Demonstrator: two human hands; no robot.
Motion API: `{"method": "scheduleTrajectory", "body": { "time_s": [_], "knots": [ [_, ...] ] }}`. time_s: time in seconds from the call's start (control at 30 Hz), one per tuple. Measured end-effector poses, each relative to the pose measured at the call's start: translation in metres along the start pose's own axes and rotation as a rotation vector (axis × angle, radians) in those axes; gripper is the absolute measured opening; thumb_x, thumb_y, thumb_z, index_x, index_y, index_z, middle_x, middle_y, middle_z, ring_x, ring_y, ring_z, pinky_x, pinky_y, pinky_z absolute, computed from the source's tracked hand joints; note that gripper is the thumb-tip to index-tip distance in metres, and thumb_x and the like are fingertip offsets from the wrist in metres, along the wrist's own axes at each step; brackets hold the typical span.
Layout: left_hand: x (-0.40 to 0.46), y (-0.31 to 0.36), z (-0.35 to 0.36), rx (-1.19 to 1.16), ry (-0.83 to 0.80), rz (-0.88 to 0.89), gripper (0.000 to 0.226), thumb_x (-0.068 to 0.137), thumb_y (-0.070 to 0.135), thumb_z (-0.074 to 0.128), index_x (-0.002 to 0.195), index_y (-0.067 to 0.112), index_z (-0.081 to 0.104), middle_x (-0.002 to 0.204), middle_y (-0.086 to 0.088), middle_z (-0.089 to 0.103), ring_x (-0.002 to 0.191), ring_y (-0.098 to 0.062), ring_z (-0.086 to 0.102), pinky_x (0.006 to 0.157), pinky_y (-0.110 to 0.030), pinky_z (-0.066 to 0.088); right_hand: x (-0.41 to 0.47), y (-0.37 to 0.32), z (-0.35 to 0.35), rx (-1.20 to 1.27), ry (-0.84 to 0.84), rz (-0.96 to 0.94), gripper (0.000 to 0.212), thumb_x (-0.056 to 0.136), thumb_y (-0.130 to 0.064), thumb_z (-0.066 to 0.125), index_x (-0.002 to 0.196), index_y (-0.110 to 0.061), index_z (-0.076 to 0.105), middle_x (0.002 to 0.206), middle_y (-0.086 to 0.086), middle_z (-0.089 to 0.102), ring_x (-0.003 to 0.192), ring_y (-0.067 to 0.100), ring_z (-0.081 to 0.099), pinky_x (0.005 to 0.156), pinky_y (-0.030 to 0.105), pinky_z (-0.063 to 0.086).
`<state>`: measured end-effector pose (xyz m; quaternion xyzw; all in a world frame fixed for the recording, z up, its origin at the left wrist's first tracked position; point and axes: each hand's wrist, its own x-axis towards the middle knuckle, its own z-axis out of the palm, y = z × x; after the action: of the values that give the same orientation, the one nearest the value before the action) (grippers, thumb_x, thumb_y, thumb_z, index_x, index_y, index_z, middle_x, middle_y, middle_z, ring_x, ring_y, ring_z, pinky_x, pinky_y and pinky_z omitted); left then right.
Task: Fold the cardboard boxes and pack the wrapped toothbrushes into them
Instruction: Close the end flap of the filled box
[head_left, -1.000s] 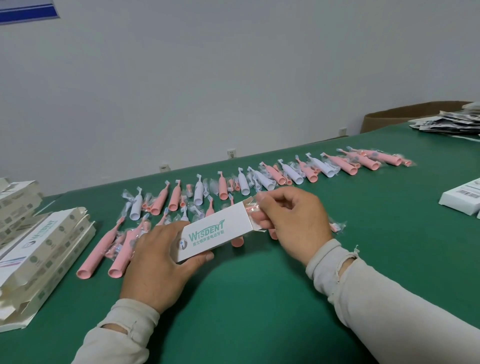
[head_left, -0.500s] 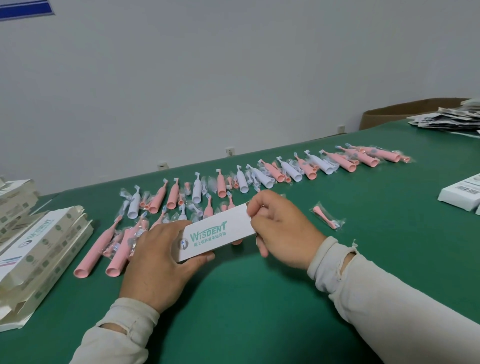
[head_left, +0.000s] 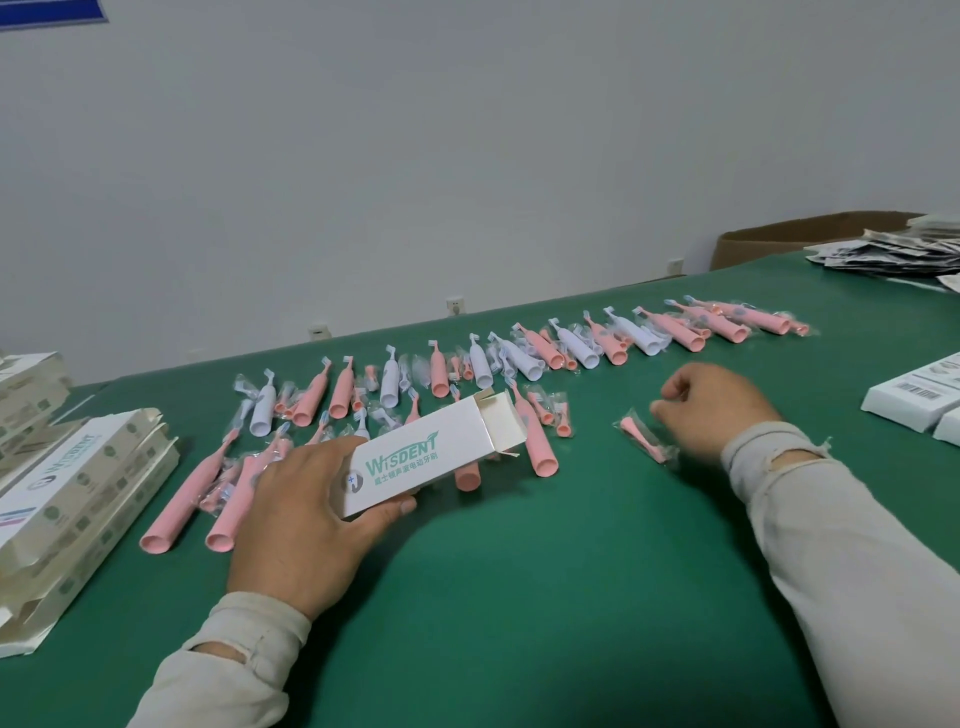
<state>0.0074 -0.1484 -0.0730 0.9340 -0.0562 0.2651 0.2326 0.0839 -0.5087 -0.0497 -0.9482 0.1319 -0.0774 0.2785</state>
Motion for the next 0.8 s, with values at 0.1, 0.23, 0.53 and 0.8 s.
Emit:
{"method": "scheduleTrajectory", "body": {
  "time_s": [0.1, 0.23, 0.53, 0.8],
  "knots": [
    [0.0, 0.002, 0.0, -0.012, 0.007, 0.013, 0.07, 0.063, 0.075, 0.059, 0.119, 0.032, 0.061, 0.1, 0.014, 0.054, 0.098, -0.018, 0.048, 0.084, -0.039, 0.04, -0.003, -0.002, 0.01, -0.148, -0.125, -0.011, 0.022, 0.088, -0.044, 0.066, 0.095, -0.027, 0.055, 0.097, -0.002, 0.062, 0.091, 0.023, 0.059, 0.082, 0.033, 0.049],
    [0.0, 0.0, 0.0, 0.001, -0.003, 0.005, 0.065, 0.066, 0.07, 0.067, 0.118, 0.032, 0.061, 0.098, 0.013, 0.055, 0.096, -0.019, 0.049, 0.082, -0.038, 0.039, -0.004, -0.007, 0.014, -0.285, -0.123, -0.048, 0.021, 0.09, -0.029, 0.061, 0.111, -0.026, 0.057, 0.107, 0.001, 0.062, 0.095, 0.025, 0.059, 0.088, 0.034, 0.051],
    [0.002, -0.002, 0.0, 0.024, 0.001, -0.021, 0.059, 0.069, 0.065, 0.074, 0.119, 0.035, 0.061, 0.104, 0.011, 0.062, 0.099, -0.02, 0.051, 0.087, -0.041, 0.043, -0.045, -0.054, 0.016, 0.953, -0.317, -0.471, 0.018, 0.096, -0.008, 0.062, 0.112, -0.015, 0.065, 0.07, 0.0, 0.062, 0.045, 0.01, 0.044, 0.044, 0.018, 0.039],
    [0.001, -0.003, 0.0, 0.043, 0.016, -0.029, 0.062, 0.069, 0.066, 0.074, 0.12, 0.035, 0.06, 0.104, 0.01, 0.059, 0.1, -0.02, 0.048, 0.084, -0.038, 0.04, -0.063, -0.065, 0.025, 0.538, -0.12, -0.619, 0.001, 0.091, -0.028, 0.072, 0.09, -0.029, 0.071, 0.079, -0.017, 0.065, 0.057, 0.001, 0.059, 0.059, 0.01, 0.042]
  ]
}}
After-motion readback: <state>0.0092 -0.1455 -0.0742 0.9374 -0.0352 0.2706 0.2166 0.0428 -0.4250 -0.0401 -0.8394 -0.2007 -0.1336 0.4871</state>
